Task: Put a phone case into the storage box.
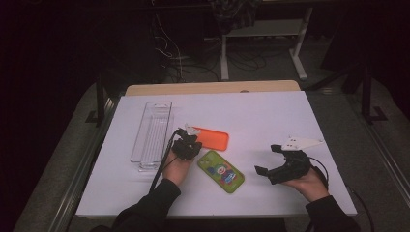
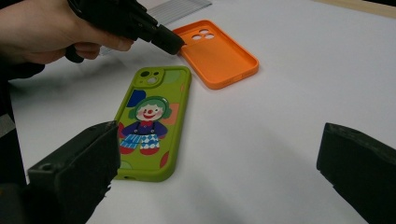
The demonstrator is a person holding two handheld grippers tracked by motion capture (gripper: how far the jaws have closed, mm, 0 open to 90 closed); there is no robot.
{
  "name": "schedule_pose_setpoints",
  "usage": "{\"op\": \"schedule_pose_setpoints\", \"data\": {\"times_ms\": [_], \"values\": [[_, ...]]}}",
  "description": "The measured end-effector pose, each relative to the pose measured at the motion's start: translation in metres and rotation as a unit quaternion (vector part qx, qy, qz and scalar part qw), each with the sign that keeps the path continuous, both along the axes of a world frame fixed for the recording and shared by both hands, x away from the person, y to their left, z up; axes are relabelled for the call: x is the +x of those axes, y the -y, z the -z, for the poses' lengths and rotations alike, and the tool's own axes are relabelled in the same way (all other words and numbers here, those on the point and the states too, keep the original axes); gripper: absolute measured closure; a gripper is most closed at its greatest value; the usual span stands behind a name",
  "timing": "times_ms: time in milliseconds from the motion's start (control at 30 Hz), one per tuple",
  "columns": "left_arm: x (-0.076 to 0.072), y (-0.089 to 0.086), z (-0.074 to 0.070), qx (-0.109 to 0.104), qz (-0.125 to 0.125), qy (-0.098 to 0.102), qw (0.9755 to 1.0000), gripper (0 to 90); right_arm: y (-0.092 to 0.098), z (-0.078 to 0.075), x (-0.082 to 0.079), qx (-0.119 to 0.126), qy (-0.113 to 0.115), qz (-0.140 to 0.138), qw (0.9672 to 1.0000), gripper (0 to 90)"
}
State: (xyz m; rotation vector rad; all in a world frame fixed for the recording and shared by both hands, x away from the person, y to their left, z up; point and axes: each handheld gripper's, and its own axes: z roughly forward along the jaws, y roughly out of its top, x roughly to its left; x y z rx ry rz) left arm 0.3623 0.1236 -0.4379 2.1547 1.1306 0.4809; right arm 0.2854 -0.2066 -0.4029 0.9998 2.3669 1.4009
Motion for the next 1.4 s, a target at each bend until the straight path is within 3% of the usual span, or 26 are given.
{"op": "schedule_pose_setpoints", "data": {"times_ms": [233,500,1067,1267,1300,1367,1400], "values": [[0.000,-0.004,0.004,-0.005,-0.027,-0.002,0.9996,89.7,0.000,0.000,0.000,0.000,0.000,0.000,1.0000,0.0],[0.006,-0.005,0.005,-0.007,-0.032,0.001,0.9995,89.7,0.001,0.000,0.000,0.000,0.002,0.000,1.0000,0.0],[0.035,0.004,0.005,-0.012,-0.040,0.004,0.9991,89.6,0.000,0.001,0.000,-0.002,-0.002,-0.001,1.0000,0.0],[0.030,0.003,-0.007,-0.024,-0.015,0.008,0.9996,85.1,0.000,0.001,0.000,-0.002,-0.004,-0.001,1.0000,0.0],[0.026,0.003,-0.016,-0.032,0.002,0.009,0.9994,84.0,0.000,0.001,0.000,-0.002,-0.002,-0.002,1.0000,0.0],[0.025,0.002,-0.021,-0.032,0.014,0.007,0.9994,81.2,0.000,0.001,0.000,-0.004,-0.002,-0.002,1.0000,0.0],[0.022,0.001,-0.030,-0.060,0.033,0.007,0.9977,79.8,0.000,0.001,0.000,-0.004,-0.002,-0.002,1.0000,0.0]]}}
